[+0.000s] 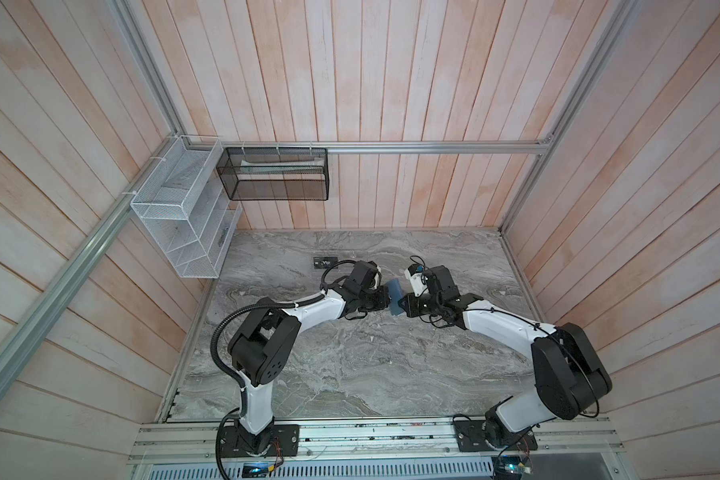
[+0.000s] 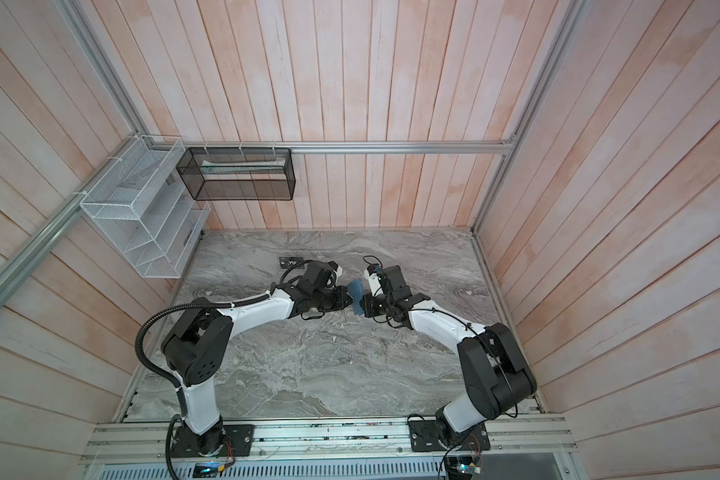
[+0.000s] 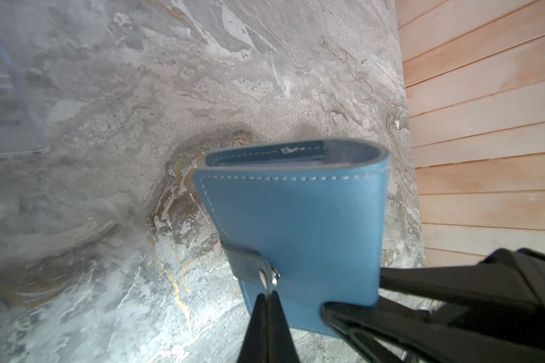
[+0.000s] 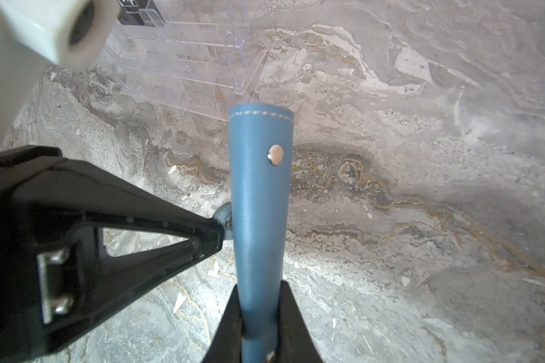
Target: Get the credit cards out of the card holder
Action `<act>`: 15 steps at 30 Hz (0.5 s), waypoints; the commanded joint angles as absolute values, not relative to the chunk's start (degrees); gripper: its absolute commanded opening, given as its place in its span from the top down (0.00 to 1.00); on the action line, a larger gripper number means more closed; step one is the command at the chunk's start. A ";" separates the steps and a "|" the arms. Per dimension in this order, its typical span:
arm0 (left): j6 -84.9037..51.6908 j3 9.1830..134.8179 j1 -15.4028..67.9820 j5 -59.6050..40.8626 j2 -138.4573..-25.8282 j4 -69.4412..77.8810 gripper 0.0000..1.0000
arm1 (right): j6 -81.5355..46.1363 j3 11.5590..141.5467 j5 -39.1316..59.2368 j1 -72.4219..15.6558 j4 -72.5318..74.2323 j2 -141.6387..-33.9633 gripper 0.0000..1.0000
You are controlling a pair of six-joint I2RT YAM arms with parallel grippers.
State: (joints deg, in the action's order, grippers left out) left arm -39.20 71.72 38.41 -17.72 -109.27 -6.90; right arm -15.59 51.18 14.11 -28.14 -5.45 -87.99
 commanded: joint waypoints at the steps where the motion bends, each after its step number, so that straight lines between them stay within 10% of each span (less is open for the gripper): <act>1: -38.14 68.92 37.00 -14.11 -107.54 -7.23 1.00 | -14.95 52.30 15.69 -26.94 -4.81 -85.54 1.00; 15: -38.67 65.57 35.85 -14.00 -105.69 -5.58 1.00 | -14.50 51.28 15.97 -25.16 -5.35 -84.27 1.00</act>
State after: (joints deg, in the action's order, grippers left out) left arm -39.00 66.57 36.10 -15.03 -107.66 -5.23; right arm -14.98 51.18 16.27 -25.82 -5.82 -85.69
